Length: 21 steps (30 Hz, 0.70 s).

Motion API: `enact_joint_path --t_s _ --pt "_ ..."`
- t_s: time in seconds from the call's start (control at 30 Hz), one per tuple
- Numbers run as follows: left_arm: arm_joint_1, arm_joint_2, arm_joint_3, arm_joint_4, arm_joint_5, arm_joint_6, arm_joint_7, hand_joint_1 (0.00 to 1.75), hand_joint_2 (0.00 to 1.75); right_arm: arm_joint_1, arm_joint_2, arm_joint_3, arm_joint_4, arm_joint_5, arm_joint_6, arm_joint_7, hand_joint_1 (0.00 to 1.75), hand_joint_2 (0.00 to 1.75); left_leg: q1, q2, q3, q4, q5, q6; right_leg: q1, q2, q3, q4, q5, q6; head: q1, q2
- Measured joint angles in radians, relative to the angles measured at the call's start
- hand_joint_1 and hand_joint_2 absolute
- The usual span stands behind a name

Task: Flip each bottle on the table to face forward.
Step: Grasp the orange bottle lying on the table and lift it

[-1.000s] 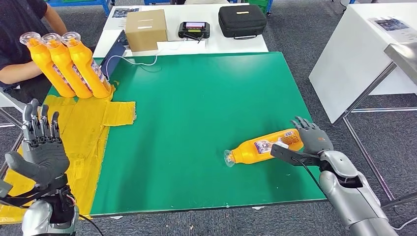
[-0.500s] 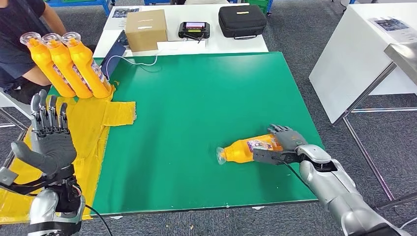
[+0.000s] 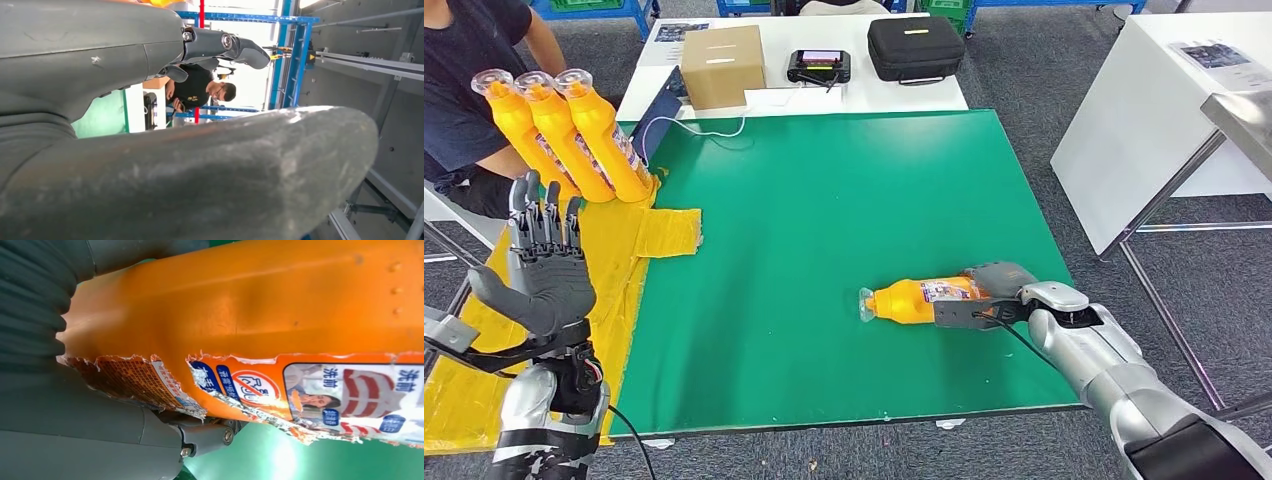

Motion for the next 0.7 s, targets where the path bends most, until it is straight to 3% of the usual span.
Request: enact_joint_path --t_s 0.17,0.3,0.43,0.7 --pt "0.024 0.001 0.000 -0.017 0.001 0.006 0.042 0.00 0.00 0.052 0.045 -0.076 -0.038 -0.216 -0.146 0.085 1.75 1.75 0.001 0.001 0.001 0.000 -0.001 -0.001 0.000 0.001 0.002 0.000 0.000 0.000 0.000 0.000" --pt "0.064 -0.001 0.000 -0.051 0.007 -0.004 0.085 0.00 1.75 0.155 0.097 -0.225 -0.204 -0.465 -0.203 0.126 1.75 1.75 0.001 0.001 -0.003 0.000 0.001 -0.001 0.001 0.001 -0.003 0.001 0.001 -0.001 0.000 0.000" --pt "0.086 -0.008 -0.022 -0.070 0.040 -0.001 0.155 0.00 1.75 0.227 0.150 -0.331 -0.414 -0.629 -0.256 0.122 1.75 1.75 0.001 -0.001 -0.010 0.000 0.004 -0.002 0.002 -0.002 -0.010 0.001 0.002 -0.002 -0.001 0.000" --pt "0.093 -0.018 -0.106 -0.079 0.057 0.024 0.189 0.00 1.75 0.240 0.227 -0.376 -0.593 -0.676 -0.298 0.120 1.75 1.75 0.000 -0.001 -0.013 0.000 0.004 -0.002 0.001 -0.001 -0.012 0.001 0.003 -0.002 -0.001 0.000"
